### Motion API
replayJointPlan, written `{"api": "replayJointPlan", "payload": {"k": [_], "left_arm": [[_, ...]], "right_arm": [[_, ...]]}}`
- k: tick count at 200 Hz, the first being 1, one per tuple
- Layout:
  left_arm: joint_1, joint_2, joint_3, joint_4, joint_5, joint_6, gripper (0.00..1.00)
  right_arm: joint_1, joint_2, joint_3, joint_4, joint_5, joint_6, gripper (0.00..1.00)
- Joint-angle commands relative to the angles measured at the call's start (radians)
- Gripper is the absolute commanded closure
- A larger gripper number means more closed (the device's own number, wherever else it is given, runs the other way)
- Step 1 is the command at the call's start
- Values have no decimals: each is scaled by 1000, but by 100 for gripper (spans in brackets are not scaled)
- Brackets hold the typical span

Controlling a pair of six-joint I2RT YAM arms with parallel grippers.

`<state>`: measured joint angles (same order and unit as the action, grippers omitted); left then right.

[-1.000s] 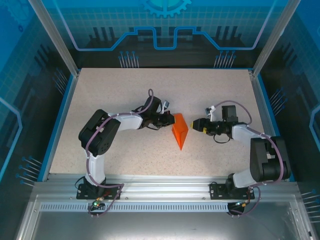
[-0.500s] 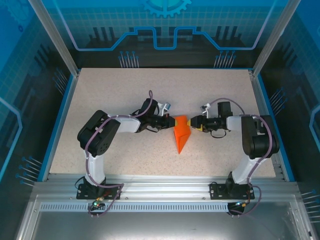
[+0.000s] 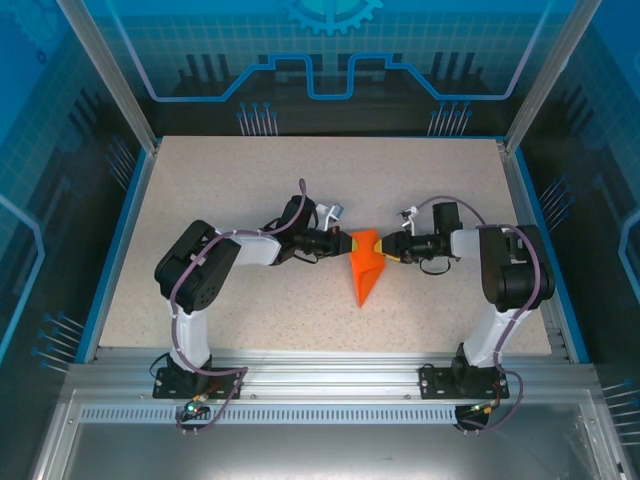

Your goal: Fold a paper plane with a square sheet of paper (fold left side to right side)

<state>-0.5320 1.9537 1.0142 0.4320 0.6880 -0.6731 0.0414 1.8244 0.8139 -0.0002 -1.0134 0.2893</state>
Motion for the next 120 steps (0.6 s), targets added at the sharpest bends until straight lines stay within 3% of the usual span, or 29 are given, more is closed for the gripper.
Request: {"api": "replayJointPlan", "payload": {"k": [1, 21, 55, 89, 120], "left_arm": [[7, -3, 4, 4, 19, 38, 93], [8, -5, 10, -30, 7, 56, 78], [32, -71, 5, -144, -66, 115, 45], [43, -254, -22, -366, -246, 237, 29], [-9, -445, -75, -523, -403, 312, 26]], "right_arm": [[15, -7, 9, -44, -3, -7, 69], [21, -17, 3, -59, 10, -5, 88], [31, -56, -14, -77, 45, 15, 100], [50, -130, -19, -123, 97, 48, 100], [89, -174, -6, -185, 177, 89, 100]]}}
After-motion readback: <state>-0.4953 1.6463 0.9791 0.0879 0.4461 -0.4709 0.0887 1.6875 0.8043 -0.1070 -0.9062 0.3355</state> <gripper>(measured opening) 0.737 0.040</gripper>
